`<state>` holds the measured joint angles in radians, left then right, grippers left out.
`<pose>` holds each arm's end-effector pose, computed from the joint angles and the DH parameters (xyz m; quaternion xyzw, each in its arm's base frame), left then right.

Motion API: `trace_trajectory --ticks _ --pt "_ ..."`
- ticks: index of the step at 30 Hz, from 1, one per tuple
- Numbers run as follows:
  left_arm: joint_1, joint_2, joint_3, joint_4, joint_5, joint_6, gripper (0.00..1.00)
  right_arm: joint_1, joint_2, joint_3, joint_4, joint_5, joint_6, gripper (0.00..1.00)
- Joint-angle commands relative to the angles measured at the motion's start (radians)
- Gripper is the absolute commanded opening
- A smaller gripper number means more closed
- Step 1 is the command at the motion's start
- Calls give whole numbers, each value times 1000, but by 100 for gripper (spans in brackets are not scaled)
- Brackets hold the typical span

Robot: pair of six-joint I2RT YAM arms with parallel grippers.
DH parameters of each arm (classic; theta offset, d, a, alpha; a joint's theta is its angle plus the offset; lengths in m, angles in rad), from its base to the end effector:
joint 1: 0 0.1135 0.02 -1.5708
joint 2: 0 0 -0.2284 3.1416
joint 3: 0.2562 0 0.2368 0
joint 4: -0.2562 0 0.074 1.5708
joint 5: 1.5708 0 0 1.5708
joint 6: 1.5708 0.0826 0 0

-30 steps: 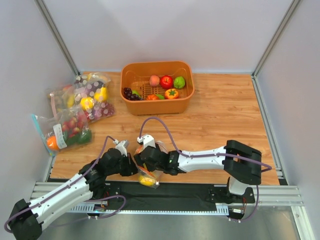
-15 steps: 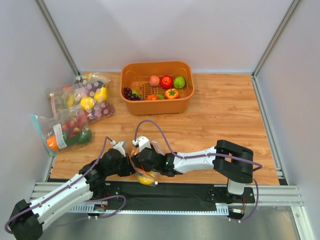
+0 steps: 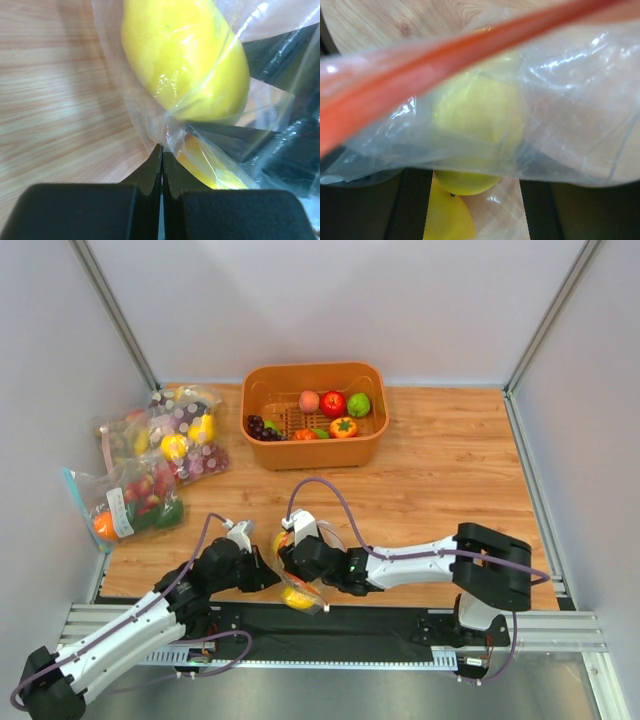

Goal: Open the zip-top bag and remove the fake food

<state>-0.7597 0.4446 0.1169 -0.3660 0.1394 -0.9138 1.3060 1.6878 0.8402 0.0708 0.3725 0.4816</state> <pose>0.1152 -0.1253 0.0952 -0.0400 0.9028 -0.3567 0.2369 0.1208 0.3308 0.1025 -0.2975 0.8591 0.1892 0.3711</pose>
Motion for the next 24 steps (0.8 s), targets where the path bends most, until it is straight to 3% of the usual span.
trace_trajectory --ticks 1,11,24 --pt "-7 -23 32 -48 12 3 0 -11 -112 -47 -107 57 2 36" --pt "-6 -4 81 -54 -32 24 0 -10 -315 -107 -307 -75 18 37" --pt "2 23 159 -105 -93 70 0 -7 -318 -153 -410 -228 38 38"
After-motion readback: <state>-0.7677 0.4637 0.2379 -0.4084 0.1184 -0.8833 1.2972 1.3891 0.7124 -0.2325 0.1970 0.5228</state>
